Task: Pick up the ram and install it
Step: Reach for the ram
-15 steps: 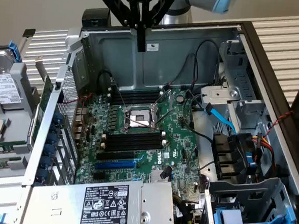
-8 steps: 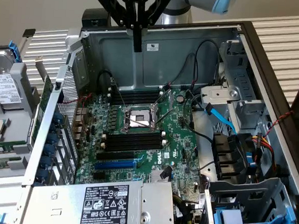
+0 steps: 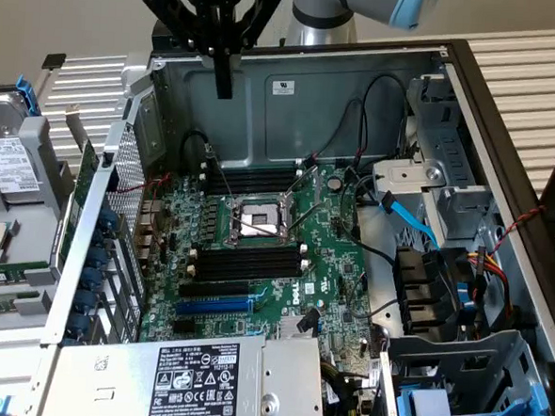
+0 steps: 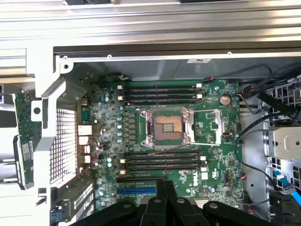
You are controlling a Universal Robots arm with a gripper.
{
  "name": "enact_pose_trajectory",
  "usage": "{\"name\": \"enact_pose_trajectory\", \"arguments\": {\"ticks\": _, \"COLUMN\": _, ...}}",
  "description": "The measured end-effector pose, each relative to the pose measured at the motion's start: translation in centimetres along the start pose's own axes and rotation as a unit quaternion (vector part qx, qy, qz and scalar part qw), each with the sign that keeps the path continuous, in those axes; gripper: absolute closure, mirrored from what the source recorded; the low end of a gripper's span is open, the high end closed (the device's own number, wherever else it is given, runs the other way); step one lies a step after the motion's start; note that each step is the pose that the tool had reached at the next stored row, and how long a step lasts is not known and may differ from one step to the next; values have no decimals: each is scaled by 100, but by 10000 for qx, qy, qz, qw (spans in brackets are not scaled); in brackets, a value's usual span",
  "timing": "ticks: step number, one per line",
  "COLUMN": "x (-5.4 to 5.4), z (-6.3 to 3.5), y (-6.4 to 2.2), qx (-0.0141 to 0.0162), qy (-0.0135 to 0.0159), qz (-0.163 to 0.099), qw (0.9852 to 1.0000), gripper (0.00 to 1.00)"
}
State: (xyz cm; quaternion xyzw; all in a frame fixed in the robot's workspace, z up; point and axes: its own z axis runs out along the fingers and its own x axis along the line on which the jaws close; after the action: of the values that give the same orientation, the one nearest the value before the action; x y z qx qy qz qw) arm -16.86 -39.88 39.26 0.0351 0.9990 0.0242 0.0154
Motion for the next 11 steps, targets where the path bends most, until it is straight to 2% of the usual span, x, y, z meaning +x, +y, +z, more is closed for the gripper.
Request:
{"name": "enact_pose_trajectory", "arguments": {"ticks": 4, "x": 164, "z": -6, "y": -12, "qx": 0, "qy": 2, "qz": -25, "qw": 10000, "gripper": 89}}
{"name": "enact_pose_trajectory", "arguments": {"ticks": 11, "x": 350, "z": -11, "y": -25, "qx": -9, "qy": 8, "qz": -151, "qw": 9999, "gripper": 89}}
